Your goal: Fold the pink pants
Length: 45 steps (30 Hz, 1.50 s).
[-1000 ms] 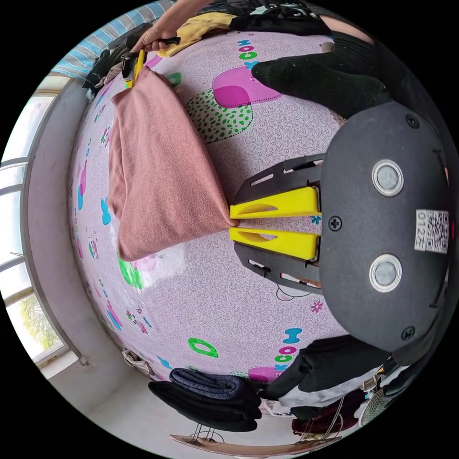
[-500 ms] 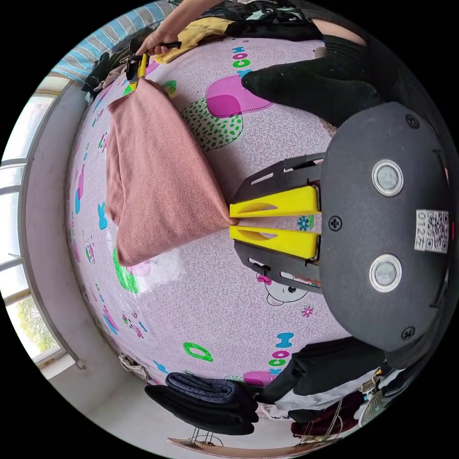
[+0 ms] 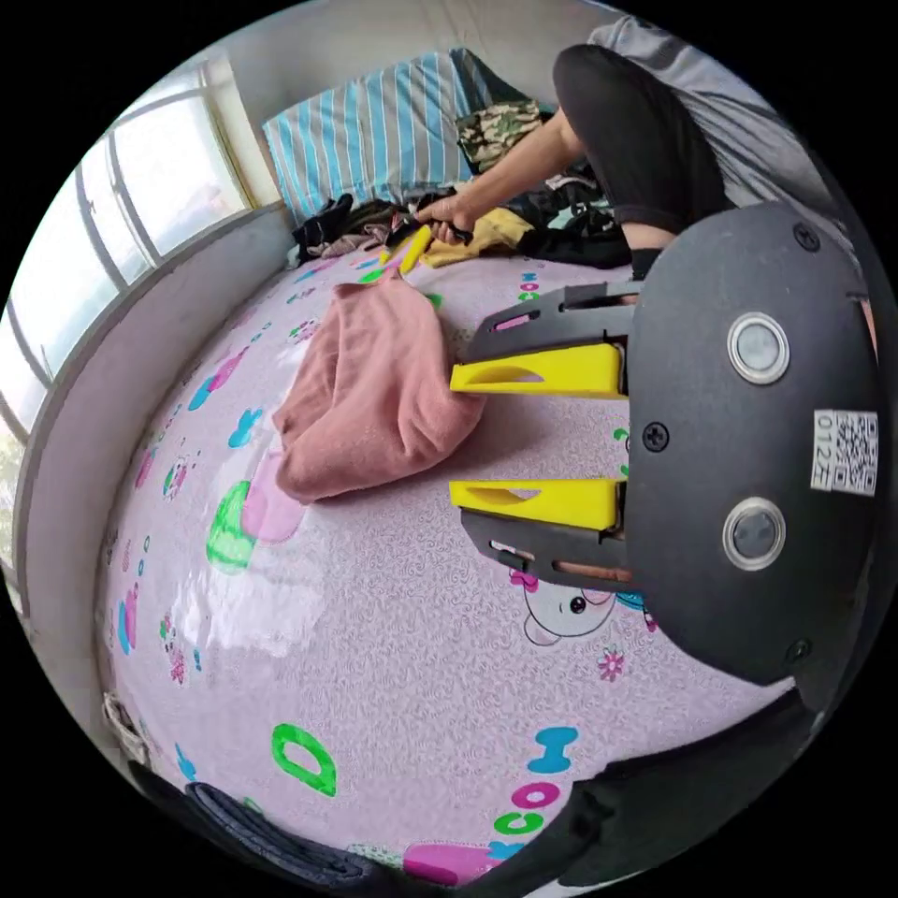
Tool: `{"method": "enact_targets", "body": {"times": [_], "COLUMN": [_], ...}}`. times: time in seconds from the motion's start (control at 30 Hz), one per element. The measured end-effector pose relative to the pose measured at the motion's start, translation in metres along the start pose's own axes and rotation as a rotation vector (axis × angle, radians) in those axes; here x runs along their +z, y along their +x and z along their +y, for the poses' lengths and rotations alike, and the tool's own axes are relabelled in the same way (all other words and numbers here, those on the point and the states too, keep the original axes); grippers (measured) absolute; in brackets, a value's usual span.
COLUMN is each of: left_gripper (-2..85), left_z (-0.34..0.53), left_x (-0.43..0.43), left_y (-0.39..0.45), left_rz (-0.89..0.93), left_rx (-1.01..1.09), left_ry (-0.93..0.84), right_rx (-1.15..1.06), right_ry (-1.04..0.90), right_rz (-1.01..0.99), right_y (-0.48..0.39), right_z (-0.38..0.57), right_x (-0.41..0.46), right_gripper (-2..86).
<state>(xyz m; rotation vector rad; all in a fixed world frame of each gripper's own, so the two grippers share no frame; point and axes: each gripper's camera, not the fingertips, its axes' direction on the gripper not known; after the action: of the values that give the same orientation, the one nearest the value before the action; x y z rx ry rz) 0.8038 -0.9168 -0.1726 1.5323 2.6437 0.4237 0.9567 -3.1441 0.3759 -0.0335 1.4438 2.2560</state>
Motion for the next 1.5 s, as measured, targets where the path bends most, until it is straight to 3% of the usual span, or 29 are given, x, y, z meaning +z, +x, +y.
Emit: {"method": "enact_targets", "body": {"times": [0.1,0.23,0.3,0.43,0.57,0.9,1.03,1.13,1.27,1.37,1.5], "left_gripper": [12.0,12.6,13.1,14.3,15.0,8.7,7.9,7.5,7.1,6.7,6.3], "left_z": [-0.023,-0.02,-0.017,-0.032,-0.069,-0.102,-0.051,0.02,0.096,0.103,0.088], "left_x": [-0.008,-0.02,-0.037,-0.049,-0.032,-0.02,-0.031,-0.038,-0.032,-0.032,-0.041], "left_y": [-0.02,-0.032,-0.057,-0.1,-0.127,-0.134,-0.147,-0.164,-0.174,-0.159,-0.136], "left_rz": [0.293,0.112,0.034,0.134,0.186,0.048,0.035,0.037,0.19,0.137,0.032], "left_rx": [0.104,0.186,0.098,-0.071,-0.159,-0.077,-0.124,-0.317,-0.539,-0.494,-0.311], "left_ry": [-0.128,-0.225,-0.135,0.012,0.024,-0.024,0.05,0.177,0.336,0.318,0.232], "right_rx": [0.043,0.027,-0.032,-0.101,0.043,0.023,-0.134,-0.283,-0.429,-0.583,-0.794], "right_ry": [-0.004,0.007,0.062,-0.013,0.003,0.005,-0.037,-0.015,-0.212,-0.426,-0.575], "right_rz": [-0.041,-0.054,-0.015,0.03,-0.025,0.037,-0.014,-0.086,-0.123,-0.212,-0.12], "right_y": [0.024,0.031,0.022,0.01,0.044,0.084,0.067,0.035,0.01,0.011,0.024], "right_z": [0.0,-0.012,-0.013,-0.022,-0.023,-0.087,-0.147,-0.171,-0.156,-0.104,-0.033], "right_x": [-0.002,0.001,-0.001,0.014,0.018,0.047,0.08,0.093,0.119,0.136,0.151], "right_gripper": [13.9,13.4,13.1,14.8,15.1,7.6,7.8,7.4,6.1,5.8,5.8]}}
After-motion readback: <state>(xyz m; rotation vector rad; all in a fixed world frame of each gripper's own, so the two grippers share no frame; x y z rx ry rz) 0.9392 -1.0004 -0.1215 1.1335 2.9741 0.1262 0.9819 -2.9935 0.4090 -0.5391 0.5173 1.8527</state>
